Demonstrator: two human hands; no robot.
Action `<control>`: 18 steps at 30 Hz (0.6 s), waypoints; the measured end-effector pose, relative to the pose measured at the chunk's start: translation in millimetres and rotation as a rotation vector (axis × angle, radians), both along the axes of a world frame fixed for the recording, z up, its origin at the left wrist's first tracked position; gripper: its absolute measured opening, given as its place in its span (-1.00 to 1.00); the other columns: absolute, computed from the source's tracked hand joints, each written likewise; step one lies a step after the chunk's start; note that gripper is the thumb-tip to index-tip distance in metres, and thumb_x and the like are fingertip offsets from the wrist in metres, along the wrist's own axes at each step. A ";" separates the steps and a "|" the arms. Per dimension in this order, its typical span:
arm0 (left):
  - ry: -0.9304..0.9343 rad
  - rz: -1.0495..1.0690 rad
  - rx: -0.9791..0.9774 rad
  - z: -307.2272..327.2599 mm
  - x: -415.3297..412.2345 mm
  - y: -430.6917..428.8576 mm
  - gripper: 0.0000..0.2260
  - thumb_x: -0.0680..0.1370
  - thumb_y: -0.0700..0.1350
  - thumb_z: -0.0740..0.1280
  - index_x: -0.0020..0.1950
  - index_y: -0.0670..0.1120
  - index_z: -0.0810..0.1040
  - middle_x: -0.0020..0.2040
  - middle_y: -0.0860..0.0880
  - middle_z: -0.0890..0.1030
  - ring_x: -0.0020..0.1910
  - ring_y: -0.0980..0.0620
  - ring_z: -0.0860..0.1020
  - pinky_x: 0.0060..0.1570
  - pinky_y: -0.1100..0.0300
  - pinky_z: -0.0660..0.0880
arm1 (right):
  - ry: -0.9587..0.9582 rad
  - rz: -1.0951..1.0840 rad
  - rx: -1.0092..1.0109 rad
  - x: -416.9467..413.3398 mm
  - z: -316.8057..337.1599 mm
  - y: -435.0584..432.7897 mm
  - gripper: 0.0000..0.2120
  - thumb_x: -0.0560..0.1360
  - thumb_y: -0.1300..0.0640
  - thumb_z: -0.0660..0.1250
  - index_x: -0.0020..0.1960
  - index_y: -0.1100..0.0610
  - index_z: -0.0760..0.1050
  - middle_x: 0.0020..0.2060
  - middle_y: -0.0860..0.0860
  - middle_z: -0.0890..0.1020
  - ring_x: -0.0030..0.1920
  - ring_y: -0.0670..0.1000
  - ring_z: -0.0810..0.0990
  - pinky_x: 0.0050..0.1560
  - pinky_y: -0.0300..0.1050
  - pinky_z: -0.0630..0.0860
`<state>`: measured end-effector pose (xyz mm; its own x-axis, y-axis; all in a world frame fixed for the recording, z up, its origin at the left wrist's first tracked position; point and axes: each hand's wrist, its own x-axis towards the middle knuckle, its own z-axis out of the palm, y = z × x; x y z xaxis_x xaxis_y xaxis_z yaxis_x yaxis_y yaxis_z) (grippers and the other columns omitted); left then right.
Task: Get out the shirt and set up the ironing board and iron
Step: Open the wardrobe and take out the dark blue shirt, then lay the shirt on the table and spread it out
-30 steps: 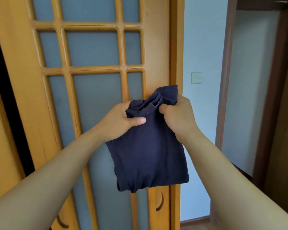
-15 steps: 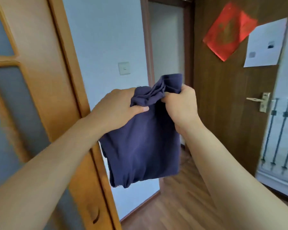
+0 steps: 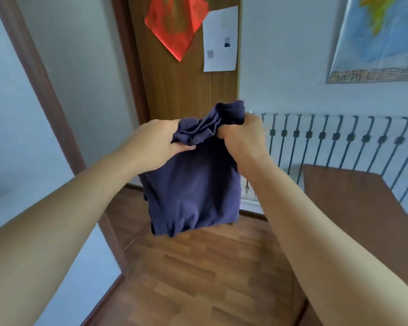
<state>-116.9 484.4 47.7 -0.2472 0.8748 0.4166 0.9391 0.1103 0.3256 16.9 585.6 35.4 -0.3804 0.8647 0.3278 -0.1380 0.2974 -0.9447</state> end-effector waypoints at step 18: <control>0.141 -0.805 -0.194 -61.2 13.0 314.5 -0.59 0.53 0.01 0.32 0.37 0.14 0.37 0.17 -0.01 0.60 0.15 -0.06 0.52 -0.05 0.22 0.33 | -0.137 -0.850 -0.228 43.2 -71.0 182.9 -0.89 0.33 0.35 0.28 -0.16 0.25 0.52 -0.36 0.03 0.50 -0.28 0.02 0.47 -0.39 -0.22 0.34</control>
<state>-103.8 798.9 -13.6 0.5264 0.8212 0.2204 0.7856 -0.5689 0.2433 60.1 768.5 -35.6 0.3965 0.9111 0.1124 0.1623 0.0510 -0.9854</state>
